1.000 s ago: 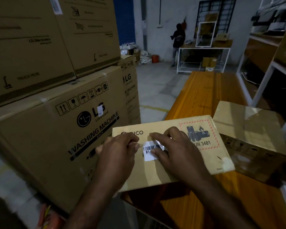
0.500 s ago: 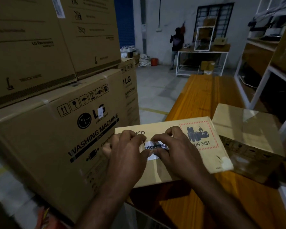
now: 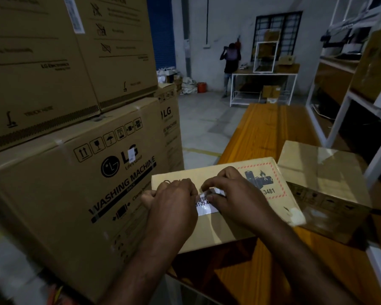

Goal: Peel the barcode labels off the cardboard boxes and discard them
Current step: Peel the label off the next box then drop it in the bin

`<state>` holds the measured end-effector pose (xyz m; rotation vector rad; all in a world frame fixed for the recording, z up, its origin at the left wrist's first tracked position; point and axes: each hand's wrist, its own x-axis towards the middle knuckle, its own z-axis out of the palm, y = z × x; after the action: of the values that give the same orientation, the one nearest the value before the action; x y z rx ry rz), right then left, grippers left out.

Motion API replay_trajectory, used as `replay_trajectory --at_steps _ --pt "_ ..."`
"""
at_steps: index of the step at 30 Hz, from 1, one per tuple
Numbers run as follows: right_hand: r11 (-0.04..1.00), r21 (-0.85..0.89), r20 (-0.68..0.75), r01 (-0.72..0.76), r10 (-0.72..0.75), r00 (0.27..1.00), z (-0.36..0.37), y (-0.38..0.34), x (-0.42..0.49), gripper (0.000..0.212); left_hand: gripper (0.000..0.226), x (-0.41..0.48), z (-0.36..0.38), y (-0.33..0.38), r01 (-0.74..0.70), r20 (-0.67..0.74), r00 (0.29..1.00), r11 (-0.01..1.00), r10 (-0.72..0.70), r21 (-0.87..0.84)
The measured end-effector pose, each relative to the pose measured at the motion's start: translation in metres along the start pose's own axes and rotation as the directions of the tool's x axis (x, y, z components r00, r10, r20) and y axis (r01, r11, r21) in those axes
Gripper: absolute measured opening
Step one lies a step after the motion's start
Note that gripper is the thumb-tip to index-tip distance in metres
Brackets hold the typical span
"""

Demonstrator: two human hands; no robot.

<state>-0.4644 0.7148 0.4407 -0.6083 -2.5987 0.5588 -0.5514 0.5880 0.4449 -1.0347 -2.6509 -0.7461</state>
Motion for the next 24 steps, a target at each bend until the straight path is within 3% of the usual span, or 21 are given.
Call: replay_trajectory --at_steps 7,15,20,24 --pt "1.0 -0.014 -0.015 -0.012 0.012 1.0 0.002 -0.001 0.0 0.015 0.014 0.004 -0.004 0.0 -0.038 0.07 0.997 0.998 0.034 0.055" --pt "0.999 -0.015 -0.024 -0.033 0.033 0.999 0.003 -0.002 0.005 0.013 0.012 0.013 -0.012 0.001 -0.054 0.162 0.985 0.998 0.055 -0.014" --pt "1.0 -0.008 -0.015 -0.024 0.024 1.0 0.002 -0.002 0.007 0.007 0.029 0.017 -0.01 0.004 -0.06 0.213 0.976 0.994 0.04 0.088" --pt "1.0 0.014 -0.017 -0.024 0.024 1.0 -0.001 -0.001 0.007 0.004 0.018 0.021 -0.013 0.006 -0.095 0.242 0.968 0.989 0.066 0.113"
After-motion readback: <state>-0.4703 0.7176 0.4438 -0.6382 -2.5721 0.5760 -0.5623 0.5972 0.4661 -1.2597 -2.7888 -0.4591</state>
